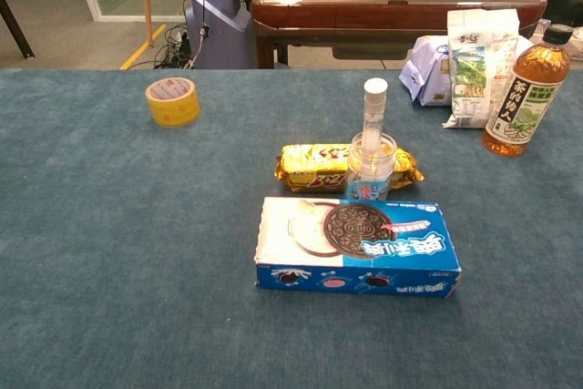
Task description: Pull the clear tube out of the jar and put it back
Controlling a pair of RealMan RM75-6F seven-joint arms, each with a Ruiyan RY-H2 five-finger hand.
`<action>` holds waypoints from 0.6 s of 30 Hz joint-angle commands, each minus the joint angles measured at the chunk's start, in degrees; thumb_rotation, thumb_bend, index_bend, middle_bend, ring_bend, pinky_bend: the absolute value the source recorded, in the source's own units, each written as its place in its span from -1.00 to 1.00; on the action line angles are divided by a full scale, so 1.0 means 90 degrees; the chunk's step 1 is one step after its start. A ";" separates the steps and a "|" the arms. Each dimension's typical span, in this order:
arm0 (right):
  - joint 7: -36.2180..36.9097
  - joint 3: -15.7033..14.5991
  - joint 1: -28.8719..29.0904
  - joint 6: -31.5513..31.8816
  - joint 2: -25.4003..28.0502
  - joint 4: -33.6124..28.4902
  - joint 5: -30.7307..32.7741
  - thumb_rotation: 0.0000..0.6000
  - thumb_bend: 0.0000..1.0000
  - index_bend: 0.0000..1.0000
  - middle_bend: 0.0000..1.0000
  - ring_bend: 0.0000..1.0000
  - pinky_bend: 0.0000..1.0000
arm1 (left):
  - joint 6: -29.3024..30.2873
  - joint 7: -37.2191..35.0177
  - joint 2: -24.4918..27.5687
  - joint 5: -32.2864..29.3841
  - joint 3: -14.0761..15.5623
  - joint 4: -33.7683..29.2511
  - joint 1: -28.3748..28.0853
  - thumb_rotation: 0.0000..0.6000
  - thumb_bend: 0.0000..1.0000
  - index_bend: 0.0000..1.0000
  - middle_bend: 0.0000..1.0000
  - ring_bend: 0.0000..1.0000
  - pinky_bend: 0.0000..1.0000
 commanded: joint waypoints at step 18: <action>0.0118 0.0030 0.0016 0.0163 -0.0093 -0.0035 -0.0148 1.00 -0.77 -0.24 -0.35 -0.68 -0.18 | -0.0089 -0.0069 0.0089 -0.0017 0.0052 -0.0120 -0.0006 1.00 -0.67 -0.39 -0.44 -0.49 -0.08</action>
